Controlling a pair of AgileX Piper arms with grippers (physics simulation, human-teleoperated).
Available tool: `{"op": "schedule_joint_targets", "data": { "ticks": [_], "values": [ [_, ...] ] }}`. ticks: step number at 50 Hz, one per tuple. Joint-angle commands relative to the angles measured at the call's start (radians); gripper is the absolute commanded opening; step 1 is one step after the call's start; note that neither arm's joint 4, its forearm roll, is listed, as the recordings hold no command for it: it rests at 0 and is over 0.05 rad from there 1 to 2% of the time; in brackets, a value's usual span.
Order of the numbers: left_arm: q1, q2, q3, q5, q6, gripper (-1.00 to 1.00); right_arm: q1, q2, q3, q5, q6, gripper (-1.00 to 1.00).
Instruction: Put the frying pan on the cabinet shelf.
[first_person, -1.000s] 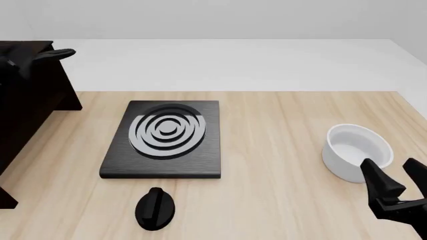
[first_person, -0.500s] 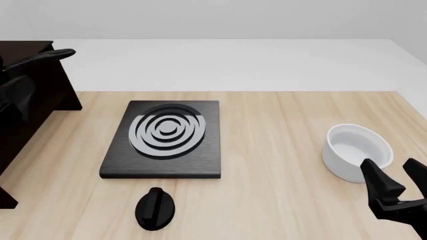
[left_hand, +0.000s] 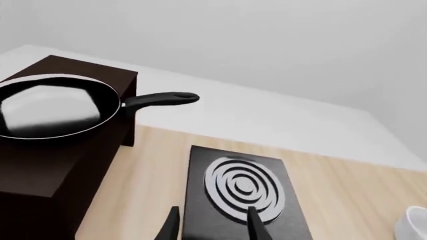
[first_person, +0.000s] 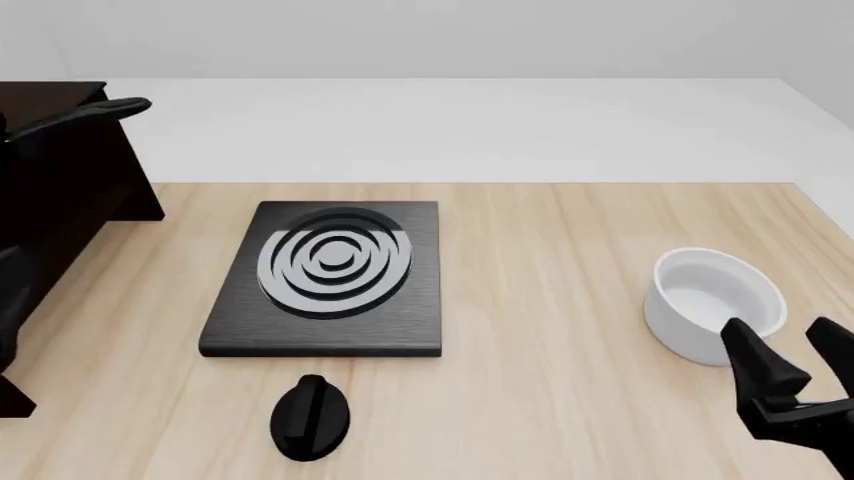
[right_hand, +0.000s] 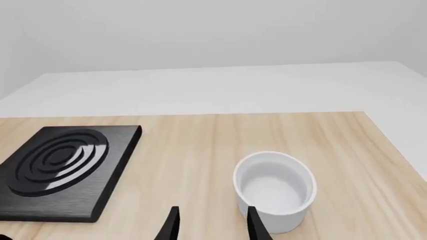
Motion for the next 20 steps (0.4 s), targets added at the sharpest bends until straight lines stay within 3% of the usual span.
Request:
{"op": "schedule_joint_targets", "data": {
  "ticks": [1, 15, 20],
  "values": [
    [0.015, -0.182, 0.021, 0.171, 0.015, 1.00, 0.001, 0.002, -0.001, 0.000, 0.002, 1.00],
    [0.032, -0.251, -0.056, 0.306, 0.023, 1.00, 0.003, 0.003, 0.003, -0.002, 0.003, 1.00],
    [0.029, -0.251, -0.094, 0.343, 0.057, 1.00, 0.001, -0.006, 0.001, 0.007, 0.006, 1.00]
  ]
}}
